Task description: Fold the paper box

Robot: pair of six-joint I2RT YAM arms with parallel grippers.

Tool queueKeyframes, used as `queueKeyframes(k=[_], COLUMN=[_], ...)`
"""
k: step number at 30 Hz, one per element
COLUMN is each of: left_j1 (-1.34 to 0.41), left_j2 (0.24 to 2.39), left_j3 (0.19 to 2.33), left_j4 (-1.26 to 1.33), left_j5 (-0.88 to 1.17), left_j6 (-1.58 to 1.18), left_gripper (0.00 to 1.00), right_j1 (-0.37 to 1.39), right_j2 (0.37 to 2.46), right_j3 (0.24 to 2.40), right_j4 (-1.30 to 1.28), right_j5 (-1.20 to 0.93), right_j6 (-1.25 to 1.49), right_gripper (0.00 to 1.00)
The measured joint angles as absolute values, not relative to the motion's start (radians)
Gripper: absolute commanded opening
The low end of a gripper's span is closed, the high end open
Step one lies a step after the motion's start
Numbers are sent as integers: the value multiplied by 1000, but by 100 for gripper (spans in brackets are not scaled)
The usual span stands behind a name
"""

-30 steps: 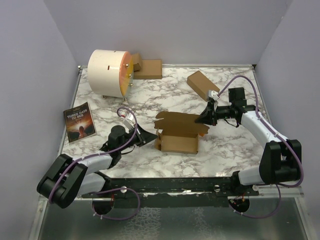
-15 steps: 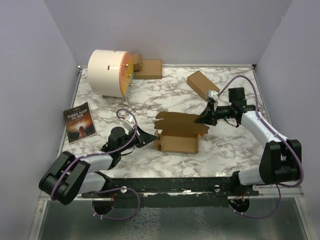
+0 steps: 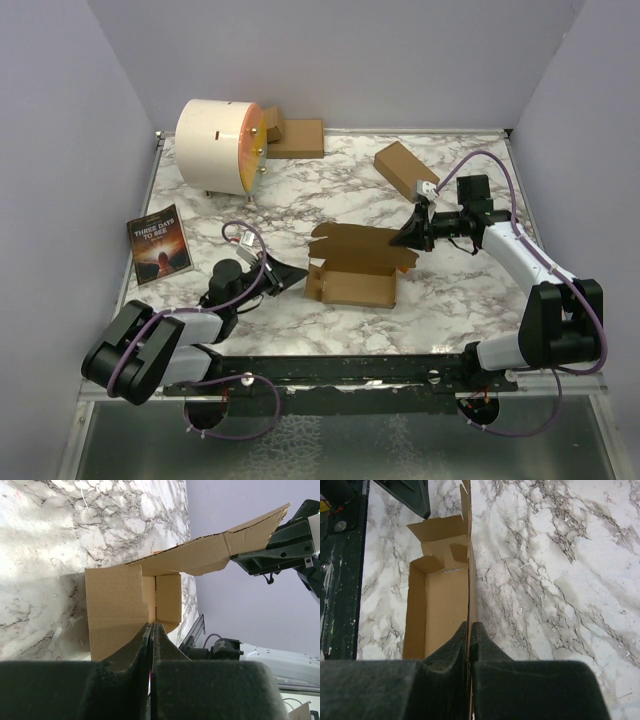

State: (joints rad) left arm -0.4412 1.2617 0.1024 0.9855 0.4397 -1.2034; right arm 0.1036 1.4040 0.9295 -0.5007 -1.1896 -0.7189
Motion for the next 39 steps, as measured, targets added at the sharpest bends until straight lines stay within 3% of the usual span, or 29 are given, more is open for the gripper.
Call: queueKeyframes(k=[18, 23, 28, 39], left_j1=[-378, -365, -323, -214], left_j2=[1291, 1298, 1280, 905], left_j3=[62, 52, 49, 104], left_j4=[1026, 1054, 1058, 570], left_j5=[460, 463, 470, 422], left_j6=[-1203, -1210, -1214, -999], left_gripper=[0, 13, 19, 20], right_j1=[104, 104, 104, 104], right_j2=[1404, 1404, 1404, 1404], right_j3=[929, 929, 929, 929], right_j4=[-505, -505, -506, -509], right_j5=[-1190, -1190, -1190, -1190], right_j6=[-720, -721, -723, -728], right_gripper=[1, 1, 1, 1])
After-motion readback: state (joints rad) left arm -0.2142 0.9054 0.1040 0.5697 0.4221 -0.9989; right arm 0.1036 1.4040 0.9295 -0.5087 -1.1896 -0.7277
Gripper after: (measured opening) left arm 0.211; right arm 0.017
